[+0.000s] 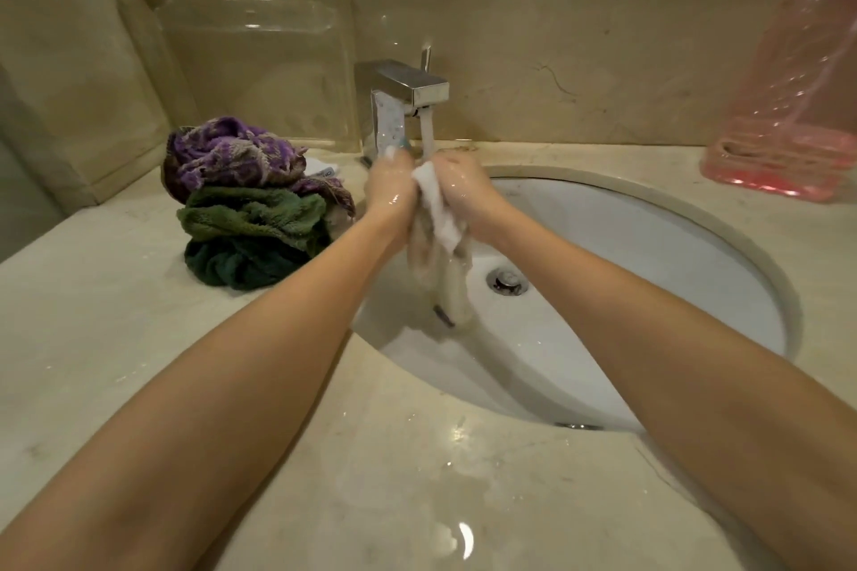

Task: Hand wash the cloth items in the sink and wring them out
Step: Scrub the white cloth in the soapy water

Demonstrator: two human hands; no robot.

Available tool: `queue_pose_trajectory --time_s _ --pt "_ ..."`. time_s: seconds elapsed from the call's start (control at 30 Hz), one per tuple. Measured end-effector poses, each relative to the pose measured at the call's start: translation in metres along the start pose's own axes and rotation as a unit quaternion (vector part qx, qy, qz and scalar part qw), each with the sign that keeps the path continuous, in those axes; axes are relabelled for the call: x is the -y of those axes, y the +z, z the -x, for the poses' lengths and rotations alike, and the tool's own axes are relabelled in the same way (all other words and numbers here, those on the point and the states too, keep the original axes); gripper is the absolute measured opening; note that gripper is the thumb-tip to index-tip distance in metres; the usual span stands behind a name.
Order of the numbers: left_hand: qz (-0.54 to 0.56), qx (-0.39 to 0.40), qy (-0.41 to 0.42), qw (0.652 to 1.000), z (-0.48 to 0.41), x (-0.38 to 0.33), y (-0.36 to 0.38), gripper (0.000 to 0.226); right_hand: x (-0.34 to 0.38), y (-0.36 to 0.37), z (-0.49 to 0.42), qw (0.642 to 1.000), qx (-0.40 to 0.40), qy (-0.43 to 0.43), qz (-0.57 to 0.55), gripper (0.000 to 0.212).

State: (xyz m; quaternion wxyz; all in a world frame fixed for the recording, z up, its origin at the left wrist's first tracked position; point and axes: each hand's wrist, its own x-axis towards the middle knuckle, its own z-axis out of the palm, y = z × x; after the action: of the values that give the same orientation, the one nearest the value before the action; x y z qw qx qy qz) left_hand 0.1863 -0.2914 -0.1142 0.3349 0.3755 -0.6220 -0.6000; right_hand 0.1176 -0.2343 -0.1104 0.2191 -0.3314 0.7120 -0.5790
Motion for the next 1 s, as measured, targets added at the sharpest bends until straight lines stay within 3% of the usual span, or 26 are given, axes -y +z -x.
queue_pose_trajectory --time_s 0.1,0.2,0.27,0.33,0.4,0.47,0.57,0.67,0.8,0.9,1.0 --pt "0.069 0.069 -0.014 0.995 0.013 -0.007 0.010 0.036 -0.012 -0.016 -0.012 0.996 -0.069 0.004 0.049 0.028" --pt "0.094 0.063 0.024 0.993 0.011 -0.006 0.007 0.026 -0.020 -0.031 -0.008 0.987 -0.115 -0.049 0.104 0.029" --pt "0.122 0.055 0.017 0.991 0.005 -0.003 -0.001 0.034 -0.022 -0.041 -0.003 0.996 -0.045 -0.043 0.057 0.045" --pt "0.175 0.047 -0.007 0.983 0.004 -0.002 -0.006 0.042 -0.027 -0.050 0.003 0.993 0.103 0.029 0.042 0.050" --pt "0.193 0.040 -0.010 0.980 0.003 -0.004 -0.006 0.033 -0.033 -0.050 0.008 0.971 0.219 0.046 0.085 0.029" --pt "0.185 0.045 -0.008 0.982 -0.002 -0.002 -0.006 0.028 -0.037 -0.050 0.006 0.968 0.237 0.022 0.072 0.017" --pt "0.121 0.053 0.013 0.991 -0.007 0.001 -0.007 0.031 -0.038 -0.061 0.000 0.980 0.194 0.035 -0.018 0.014" --pt "0.012 0.106 0.017 0.994 -0.005 0.004 -0.003 0.059 -0.037 -0.071 -0.010 0.985 0.111 0.046 -0.121 0.026" --pt "-0.121 0.247 -0.012 0.961 -0.001 0.008 -0.007 0.045 -0.025 -0.062 -0.010 0.979 -0.025 0.074 -0.188 0.026" --pt "-0.092 0.331 -0.039 0.938 -0.003 0.011 -0.016 0.034 -0.022 -0.071 -0.017 0.953 -0.149 0.074 -0.254 0.028" --pt "-0.011 0.287 -0.027 0.957 -0.002 0.008 -0.005 0.022 -0.020 -0.077 -0.021 0.934 -0.174 0.077 -0.303 0.027"
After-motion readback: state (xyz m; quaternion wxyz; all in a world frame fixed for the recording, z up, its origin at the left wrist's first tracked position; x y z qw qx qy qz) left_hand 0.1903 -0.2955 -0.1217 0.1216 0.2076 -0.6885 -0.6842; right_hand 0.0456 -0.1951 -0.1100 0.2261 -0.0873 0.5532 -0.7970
